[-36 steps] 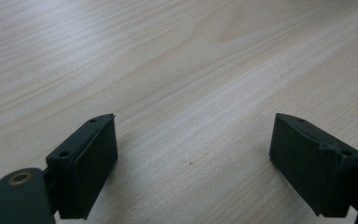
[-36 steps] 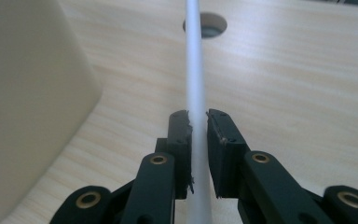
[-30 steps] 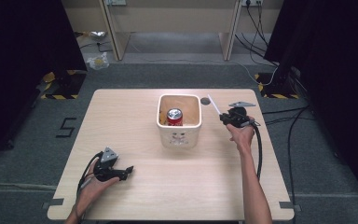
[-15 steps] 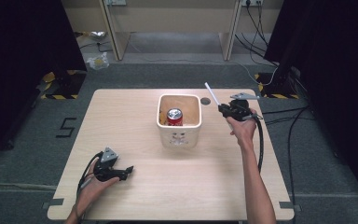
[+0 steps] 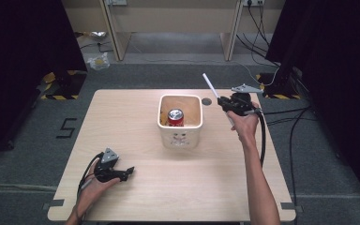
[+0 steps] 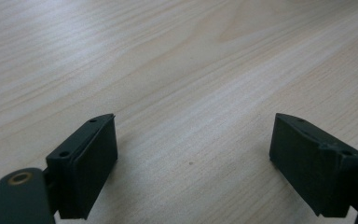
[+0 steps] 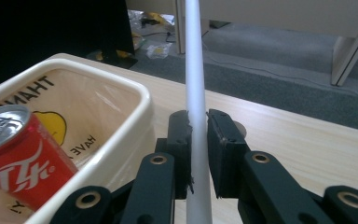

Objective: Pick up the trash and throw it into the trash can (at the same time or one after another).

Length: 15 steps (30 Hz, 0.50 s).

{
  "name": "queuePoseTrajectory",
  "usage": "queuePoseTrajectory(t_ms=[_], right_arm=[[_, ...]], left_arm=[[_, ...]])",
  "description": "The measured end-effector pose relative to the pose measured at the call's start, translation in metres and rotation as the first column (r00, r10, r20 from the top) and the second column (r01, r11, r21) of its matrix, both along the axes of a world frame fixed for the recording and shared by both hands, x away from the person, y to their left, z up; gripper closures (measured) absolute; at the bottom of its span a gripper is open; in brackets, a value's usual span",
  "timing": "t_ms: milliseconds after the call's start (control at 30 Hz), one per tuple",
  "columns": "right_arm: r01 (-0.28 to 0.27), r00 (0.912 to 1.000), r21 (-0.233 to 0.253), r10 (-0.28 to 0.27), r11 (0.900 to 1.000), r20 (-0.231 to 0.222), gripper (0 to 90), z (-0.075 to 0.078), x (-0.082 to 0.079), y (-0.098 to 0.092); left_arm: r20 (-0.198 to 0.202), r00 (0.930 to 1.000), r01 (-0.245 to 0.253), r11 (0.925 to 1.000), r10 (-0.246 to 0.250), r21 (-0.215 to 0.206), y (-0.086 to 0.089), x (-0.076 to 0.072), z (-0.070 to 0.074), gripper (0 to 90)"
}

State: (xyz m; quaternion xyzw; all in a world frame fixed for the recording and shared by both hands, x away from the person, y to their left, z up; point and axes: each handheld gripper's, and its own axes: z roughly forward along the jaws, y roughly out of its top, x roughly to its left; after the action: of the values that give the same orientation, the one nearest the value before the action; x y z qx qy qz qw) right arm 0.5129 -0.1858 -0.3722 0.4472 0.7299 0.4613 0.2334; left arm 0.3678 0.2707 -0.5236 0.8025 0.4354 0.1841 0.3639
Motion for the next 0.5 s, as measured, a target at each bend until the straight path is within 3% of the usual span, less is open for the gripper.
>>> queuePoseTrajectory(t_ms=[500], right_arm=[[-0.084, 0.9956, 0.025, 0.083, 0.996, 0.043, 79.7, 0.028, -0.004, 0.032]], left_arm=[[-0.002, 1.0000, 0.002, 1.0000, -0.002, 0.002, 0.000, 0.000, 0.000, 14.3]])
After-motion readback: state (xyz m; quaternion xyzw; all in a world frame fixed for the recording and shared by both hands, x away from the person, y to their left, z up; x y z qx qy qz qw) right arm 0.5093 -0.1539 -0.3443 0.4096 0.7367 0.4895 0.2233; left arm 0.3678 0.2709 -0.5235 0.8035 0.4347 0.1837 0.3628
